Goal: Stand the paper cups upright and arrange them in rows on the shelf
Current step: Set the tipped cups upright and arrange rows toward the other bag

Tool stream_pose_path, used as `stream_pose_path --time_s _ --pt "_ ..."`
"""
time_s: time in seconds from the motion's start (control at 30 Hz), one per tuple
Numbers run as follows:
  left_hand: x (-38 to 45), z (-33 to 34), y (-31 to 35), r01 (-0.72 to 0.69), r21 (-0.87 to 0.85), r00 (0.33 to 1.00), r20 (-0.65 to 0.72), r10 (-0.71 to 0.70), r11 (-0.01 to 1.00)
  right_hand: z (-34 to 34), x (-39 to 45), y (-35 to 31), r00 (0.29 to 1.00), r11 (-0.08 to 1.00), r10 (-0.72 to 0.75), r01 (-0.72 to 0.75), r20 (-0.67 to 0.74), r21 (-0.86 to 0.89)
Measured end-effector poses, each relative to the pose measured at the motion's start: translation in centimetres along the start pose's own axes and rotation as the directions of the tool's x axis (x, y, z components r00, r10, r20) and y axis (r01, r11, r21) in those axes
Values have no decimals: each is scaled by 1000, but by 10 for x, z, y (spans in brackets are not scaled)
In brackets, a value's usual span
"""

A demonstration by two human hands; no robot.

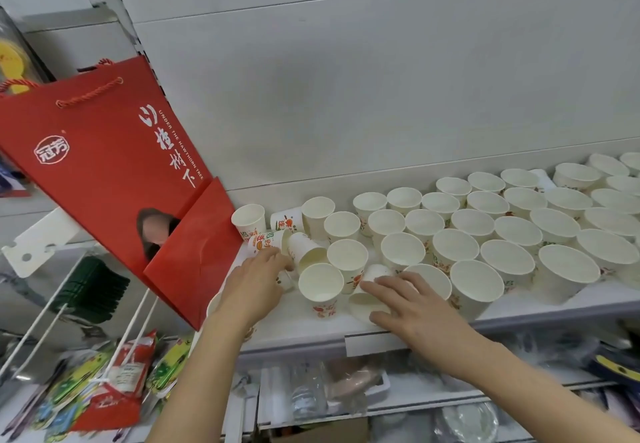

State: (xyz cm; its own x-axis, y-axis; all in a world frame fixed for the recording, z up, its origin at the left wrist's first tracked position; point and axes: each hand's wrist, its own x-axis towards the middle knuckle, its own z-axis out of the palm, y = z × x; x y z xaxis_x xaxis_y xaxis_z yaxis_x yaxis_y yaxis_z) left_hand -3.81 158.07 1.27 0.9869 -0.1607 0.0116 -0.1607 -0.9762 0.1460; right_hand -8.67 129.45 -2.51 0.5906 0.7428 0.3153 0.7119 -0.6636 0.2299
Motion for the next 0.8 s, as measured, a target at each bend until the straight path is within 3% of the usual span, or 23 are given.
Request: stream_pose_path --time_s 0.1,0.27,0.5,0.63,0.7,0.8 --pt "4 -2 -3 12 -13 999 -37 -12 1000 2 6 6 1000 999 -11 12 29 -33" --pt "-7 -3 -7 31 -117 977 -207 -54 993 -5 12 23 995 1000 -4 4 -98 -1" --pt "-26 16 -3 60 -180 964 -243 -104 982 -8 6 17 914 947 274 -202 -299 251" --pt "-24 17 -5 -2 -188 963 -264 -48 982 4 -2 8 877 930 341 -261 -339 259" --pt "-24 8 -10 -15 -284 966 -253 -60 959 9 -4 8 875 928 354 -284 -331 242" --pt "-14 -11 -17 -24 -537 963 -239 -125 843 12 -4 10 886 930 347 -283 -308 234"
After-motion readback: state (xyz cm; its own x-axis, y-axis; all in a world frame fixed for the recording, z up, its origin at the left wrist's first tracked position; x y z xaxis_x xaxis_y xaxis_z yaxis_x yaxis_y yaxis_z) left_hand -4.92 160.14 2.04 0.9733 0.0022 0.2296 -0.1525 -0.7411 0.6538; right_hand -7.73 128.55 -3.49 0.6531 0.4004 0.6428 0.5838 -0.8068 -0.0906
